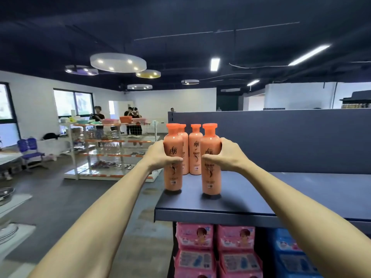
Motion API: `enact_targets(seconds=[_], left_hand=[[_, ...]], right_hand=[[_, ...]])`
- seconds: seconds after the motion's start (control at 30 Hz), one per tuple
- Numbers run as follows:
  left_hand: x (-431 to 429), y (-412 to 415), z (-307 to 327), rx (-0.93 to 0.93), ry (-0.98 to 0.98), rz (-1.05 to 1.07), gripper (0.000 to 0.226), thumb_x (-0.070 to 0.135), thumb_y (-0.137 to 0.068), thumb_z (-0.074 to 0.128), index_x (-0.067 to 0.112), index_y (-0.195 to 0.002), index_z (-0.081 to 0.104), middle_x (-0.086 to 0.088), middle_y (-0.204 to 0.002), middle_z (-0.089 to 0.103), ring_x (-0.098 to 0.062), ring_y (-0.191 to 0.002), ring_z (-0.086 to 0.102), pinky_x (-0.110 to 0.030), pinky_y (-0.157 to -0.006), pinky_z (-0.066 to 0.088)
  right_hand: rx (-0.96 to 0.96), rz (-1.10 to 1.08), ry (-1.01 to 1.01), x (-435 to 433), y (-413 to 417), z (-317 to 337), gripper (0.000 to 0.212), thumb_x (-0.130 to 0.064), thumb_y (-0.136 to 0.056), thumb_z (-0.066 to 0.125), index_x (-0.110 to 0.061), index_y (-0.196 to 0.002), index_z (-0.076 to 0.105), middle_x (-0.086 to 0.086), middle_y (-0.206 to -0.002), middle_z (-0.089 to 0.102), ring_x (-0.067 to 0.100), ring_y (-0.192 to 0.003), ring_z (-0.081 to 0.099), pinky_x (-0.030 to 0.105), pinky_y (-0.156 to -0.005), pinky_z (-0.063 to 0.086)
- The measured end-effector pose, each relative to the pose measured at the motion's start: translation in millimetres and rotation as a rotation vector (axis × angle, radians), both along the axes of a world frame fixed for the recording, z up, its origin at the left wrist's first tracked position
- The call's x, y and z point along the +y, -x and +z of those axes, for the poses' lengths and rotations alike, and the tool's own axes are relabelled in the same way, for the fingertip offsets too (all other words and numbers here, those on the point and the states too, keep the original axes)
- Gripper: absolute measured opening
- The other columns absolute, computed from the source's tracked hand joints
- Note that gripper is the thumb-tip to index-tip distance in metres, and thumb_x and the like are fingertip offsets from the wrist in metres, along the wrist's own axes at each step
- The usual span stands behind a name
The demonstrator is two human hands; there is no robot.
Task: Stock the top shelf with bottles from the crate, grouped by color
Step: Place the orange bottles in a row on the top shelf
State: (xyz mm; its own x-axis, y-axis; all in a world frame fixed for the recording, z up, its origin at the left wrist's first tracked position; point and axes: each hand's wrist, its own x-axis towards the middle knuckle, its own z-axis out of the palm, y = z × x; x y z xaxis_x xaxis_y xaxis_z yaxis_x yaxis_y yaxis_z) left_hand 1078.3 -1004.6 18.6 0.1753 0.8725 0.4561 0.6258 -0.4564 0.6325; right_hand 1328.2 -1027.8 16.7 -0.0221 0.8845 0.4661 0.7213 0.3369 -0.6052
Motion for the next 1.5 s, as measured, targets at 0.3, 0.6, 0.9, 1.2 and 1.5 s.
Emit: enact_targets(seconds=[0.3,0.6,0.9,1.2,1.5], left_hand=[[33.5,4.3,-3.6,-0.044,0.035,-0.061,0.053,0.031,-0.065,0.09,0.016,-0.109,0.065,-0.001,-0.101,0.072,-0.018,-0.096,0.068,-0.042,-0.085,0.057],[50.0,-1.9,-5.6,-0.024,0.047,-0.077,0.063,0.036,-0.063,0.091,0.014,-0.114,0.062,-0.003,-0.107,0.071,-0.02,-0.102,0.066,-0.044,-0.09,0.054],[54.3,-6.4,-15.9,-0.027,0.071,-0.084,0.059,0.034,-0.064,0.091,0.014,-0.111,0.06,0.0,-0.101,0.07,-0.017,-0.096,0.067,-0.033,-0.077,0.057],[55.3,-7.8,-28.2,-0.032,0.06,0.027,0.059,0.041,-0.065,0.088,0.016,-0.11,0.059,0.006,-0.099,0.066,-0.012,-0.09,0.062,-0.024,-0.072,0.048],[47.7,-1.4,-70.9,0.194,0.192,0.168,0.051,0.047,-0.056,0.089,0.013,-0.087,0.07,0.0,-0.082,0.072,-0.014,-0.078,0.065,-0.029,-0.069,0.054]], right_hand=[[-0.024,-0.019,-0.007,31.6,21.6,-3.3,0.047,-0.05,-0.069,0.076,-0.02,-0.1,0.057,-0.006,-0.094,0.062,0.011,-0.088,0.061,0.03,-0.069,0.054],[-0.006,-0.051,0.016,44.4,19.7,-13.4,0.049,-0.05,-0.067,0.076,-0.02,-0.099,0.056,-0.007,-0.093,0.061,0.012,-0.087,0.061,0.03,-0.065,0.054],[0.018,-0.037,0.031,47.2,18.1,-16.8,0.046,-0.049,-0.07,0.074,-0.021,-0.101,0.056,-0.006,-0.094,0.062,0.011,-0.087,0.062,0.032,-0.066,0.057],[0.045,-0.047,0.043,34.2,15.1,-34.1,0.054,-0.058,-0.071,0.075,-0.023,-0.104,0.05,-0.013,-0.094,0.058,0.0,-0.081,0.056,0.017,-0.055,0.04],[0.027,-0.128,0.088,35.1,22.8,-65.0,0.051,-0.046,-0.072,0.081,-0.02,-0.103,0.05,-0.013,-0.089,0.053,0.001,-0.076,0.052,0.016,-0.054,0.035]])
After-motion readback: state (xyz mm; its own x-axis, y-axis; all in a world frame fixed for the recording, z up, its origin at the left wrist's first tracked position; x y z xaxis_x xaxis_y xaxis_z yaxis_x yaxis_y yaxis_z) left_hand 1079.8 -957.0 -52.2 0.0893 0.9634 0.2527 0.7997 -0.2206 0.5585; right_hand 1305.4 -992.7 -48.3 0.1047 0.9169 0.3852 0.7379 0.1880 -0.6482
